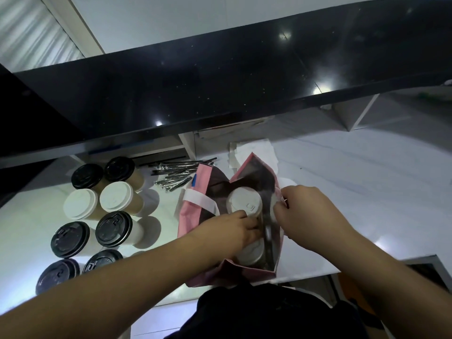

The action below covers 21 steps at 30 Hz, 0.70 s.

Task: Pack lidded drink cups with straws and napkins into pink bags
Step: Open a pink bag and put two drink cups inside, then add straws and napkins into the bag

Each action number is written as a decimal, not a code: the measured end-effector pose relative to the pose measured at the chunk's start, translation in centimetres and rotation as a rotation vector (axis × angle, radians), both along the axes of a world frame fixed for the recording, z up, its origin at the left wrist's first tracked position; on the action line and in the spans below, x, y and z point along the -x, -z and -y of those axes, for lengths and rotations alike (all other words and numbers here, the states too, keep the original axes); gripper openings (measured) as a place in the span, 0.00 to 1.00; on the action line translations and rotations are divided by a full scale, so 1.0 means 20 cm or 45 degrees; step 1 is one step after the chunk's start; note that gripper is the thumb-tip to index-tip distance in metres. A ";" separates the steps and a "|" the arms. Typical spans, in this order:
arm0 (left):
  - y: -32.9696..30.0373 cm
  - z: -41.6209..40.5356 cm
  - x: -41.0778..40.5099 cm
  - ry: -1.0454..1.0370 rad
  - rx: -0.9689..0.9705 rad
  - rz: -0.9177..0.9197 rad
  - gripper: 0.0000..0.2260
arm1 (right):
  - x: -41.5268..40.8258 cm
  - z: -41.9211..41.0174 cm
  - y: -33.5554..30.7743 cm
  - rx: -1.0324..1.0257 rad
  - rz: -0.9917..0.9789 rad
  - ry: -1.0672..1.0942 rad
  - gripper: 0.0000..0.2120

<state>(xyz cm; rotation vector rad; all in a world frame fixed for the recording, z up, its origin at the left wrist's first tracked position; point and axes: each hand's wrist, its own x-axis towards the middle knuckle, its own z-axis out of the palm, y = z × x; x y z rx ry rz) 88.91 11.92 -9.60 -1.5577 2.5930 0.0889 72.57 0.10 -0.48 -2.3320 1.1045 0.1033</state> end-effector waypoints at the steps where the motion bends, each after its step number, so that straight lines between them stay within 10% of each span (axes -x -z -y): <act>1: 0.00 0.01 0.01 -0.006 -0.040 -0.061 0.18 | 0.00 0.00 0.00 0.000 -0.004 0.000 0.12; 11: -0.14 0.07 0.03 -0.230 -0.448 0.033 0.29 | -0.03 0.01 0.02 0.016 -0.009 0.032 0.14; 17: -0.66 0.04 -0.24 -0.639 0.123 -0.782 0.08 | -0.03 0.03 0.04 0.045 0.008 0.035 0.18; 21: -0.48 -0.04 -0.62 -1.323 0.314 -0.704 0.03 | -0.03 0.04 0.07 0.055 -0.027 0.054 0.17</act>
